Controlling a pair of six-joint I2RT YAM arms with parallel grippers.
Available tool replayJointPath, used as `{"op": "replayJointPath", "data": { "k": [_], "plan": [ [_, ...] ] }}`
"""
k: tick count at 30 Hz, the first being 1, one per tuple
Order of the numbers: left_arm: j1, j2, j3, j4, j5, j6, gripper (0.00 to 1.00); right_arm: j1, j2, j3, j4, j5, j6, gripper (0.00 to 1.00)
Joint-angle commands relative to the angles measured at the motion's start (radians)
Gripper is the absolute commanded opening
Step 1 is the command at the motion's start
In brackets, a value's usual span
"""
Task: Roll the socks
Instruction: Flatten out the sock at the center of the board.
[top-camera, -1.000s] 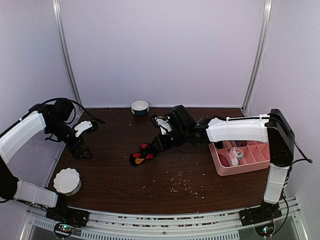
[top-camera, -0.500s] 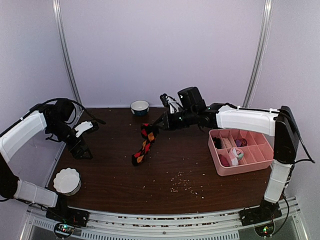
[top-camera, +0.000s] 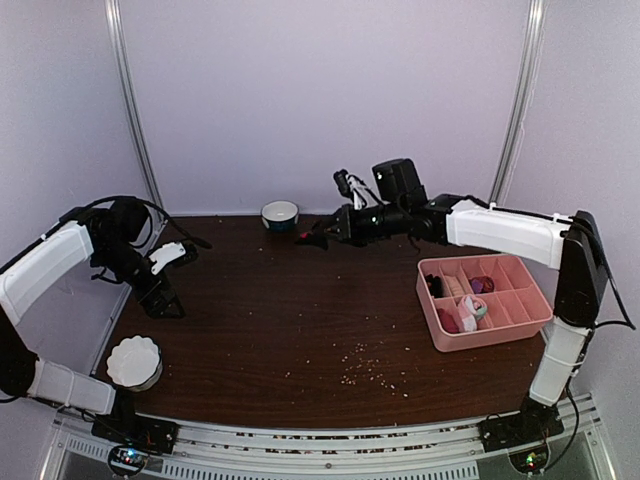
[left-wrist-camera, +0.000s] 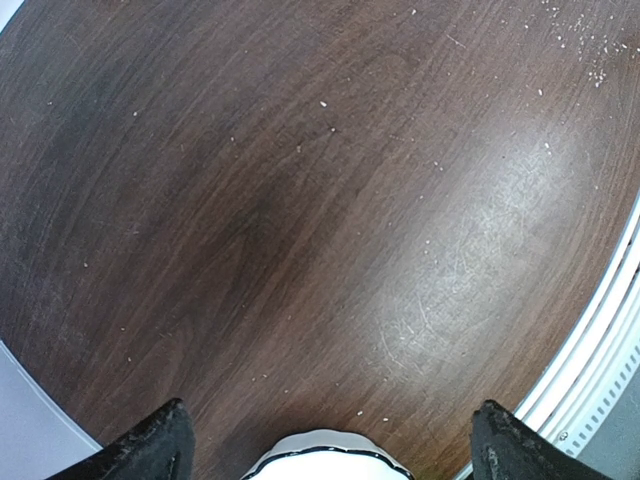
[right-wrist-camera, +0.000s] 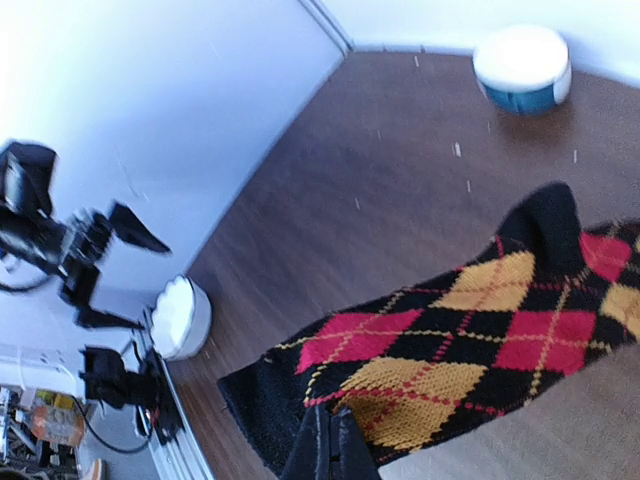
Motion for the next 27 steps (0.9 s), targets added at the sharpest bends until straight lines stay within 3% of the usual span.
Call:
{"op": "replayJointPath", "data": {
  "k": [1,5,10,17,18,19,20,24,27],
  "plan": [
    [0.006,0.008,0.022,0.003,0.008,0.022,0.98,0.075,-0.043,-0.249,0.098,-0.008,0.041,0.00],
    [0.005,0.029,0.027,-0.009,0.025,0.036,0.98,0.153,-0.045,-0.435,0.206,0.011,0.110,0.00],
    [0.004,0.041,0.039,-0.020,0.102,0.073,0.98,0.257,-0.006,-0.501,0.277,0.026,0.167,0.00],
    [-0.005,-0.068,0.015,0.027,0.205,0.181,0.98,0.282,-0.034,-0.530,0.247,0.082,0.139,0.52],
    [-0.014,-0.074,0.019,0.030,0.199,0.187,0.98,0.283,-0.045,-0.528,0.219,0.095,0.118,0.62],
    [-0.025,-0.074,0.025,0.031,0.190,0.191,0.98,0.284,-0.061,-0.523,0.177,0.114,0.095,0.87],
    [-0.034,-0.069,0.034,0.030,0.182,0.193,0.98,0.286,-0.076,-0.520,0.141,0.144,0.066,0.99],
    [-0.086,-0.022,0.076,0.026,0.164,0.207,0.98,0.288,-0.150,-0.520,0.051,0.318,-0.036,1.00],
    [-0.173,0.019,0.098,0.001,0.182,0.219,0.97,0.281,-0.174,-0.499,0.017,0.500,0.013,0.99]
  ]
}}
